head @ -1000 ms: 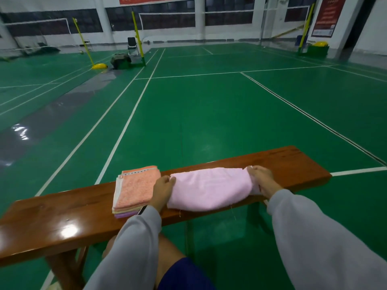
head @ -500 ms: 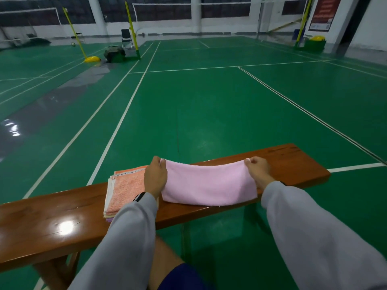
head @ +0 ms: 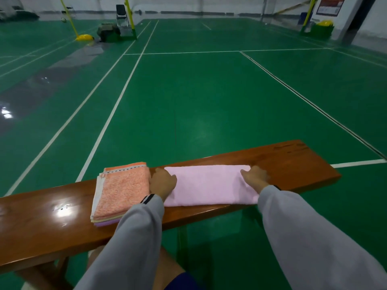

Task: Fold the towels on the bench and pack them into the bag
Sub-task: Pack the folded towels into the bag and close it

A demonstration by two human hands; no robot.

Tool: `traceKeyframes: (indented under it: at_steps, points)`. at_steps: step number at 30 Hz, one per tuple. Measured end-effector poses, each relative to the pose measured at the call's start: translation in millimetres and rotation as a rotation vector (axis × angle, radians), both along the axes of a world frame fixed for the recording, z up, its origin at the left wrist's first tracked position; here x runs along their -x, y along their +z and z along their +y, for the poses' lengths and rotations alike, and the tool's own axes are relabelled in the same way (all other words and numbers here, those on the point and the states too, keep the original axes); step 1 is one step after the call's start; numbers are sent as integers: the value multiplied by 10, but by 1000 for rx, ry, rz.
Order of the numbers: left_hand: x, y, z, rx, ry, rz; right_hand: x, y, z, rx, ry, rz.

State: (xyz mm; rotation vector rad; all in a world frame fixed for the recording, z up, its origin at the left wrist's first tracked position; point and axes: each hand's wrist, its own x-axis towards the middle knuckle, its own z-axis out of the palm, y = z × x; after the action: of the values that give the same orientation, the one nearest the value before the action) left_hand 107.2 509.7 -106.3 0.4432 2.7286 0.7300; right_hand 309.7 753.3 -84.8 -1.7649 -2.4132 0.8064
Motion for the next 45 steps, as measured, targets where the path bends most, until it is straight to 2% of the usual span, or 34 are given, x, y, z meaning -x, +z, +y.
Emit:
traceKeyframes:
  at_steps: [2, 5, 8, 13, 17, 18, 19, 21, 23, 25, 27, 29, 33, 35, 39, 45]
  points:
    - [-41, 2, 45, 54, -14, -43, -11, 18, -92, 43, -15, 21]
    - [-123, -15, 89, 149, -43, -133, 21, 33, -119, 260, -76, 141]
    - [-185, -41, 73, 127, -43, -171, 58, 165, -140, 488, -109, 296]
    - [-189, 29, -9, -18, 117, -200, 309, 419, -133, 372, -81, 318]
    - [-217, 49, -4, -136, 73, 88, 669, 672, -445, 340, 83, 340]
    - [-224, 58, 15, -202, 31, 84, 767, 718, -557, 327, 128, 326]
    - [-235, 83, 40, -303, -1, 25, 858, 749, -683, 318, 167, 318]
    - [-296, 185, 105, -513, 47, -337, 1036, 732, -921, 302, 221, 305]
    - [-294, 204, 138, -625, 125, -695, 1175, 640, -1127, 302, 254, 307]
    - [-113, -9, 135, -696, 164, -778, 1255, 564, -1342, 465, 244, 359]
    - [64, -248, 108, -665, 206, -770, 1295, 500, -1483, 665, 227, 369]
    - [11, -123, 53, -621, 232, -695, 1305, 426, -1489, 641, 235, 314]
    - [-33, 12, -10, -427, 121, -382, 1161, 297, -1224, 155, 220, 236]
    - [-51, 97, -51, -338, 114, -222, 1057, 158, -1060, 95, 175, 204]
    - [-50, 104, -137, -157, 113, -87, 934, -68, -917, 217, 115, 125]
    - [-214, 85, 17, 132, 22, 58, 973, -89, -995, 404, 95, 310]
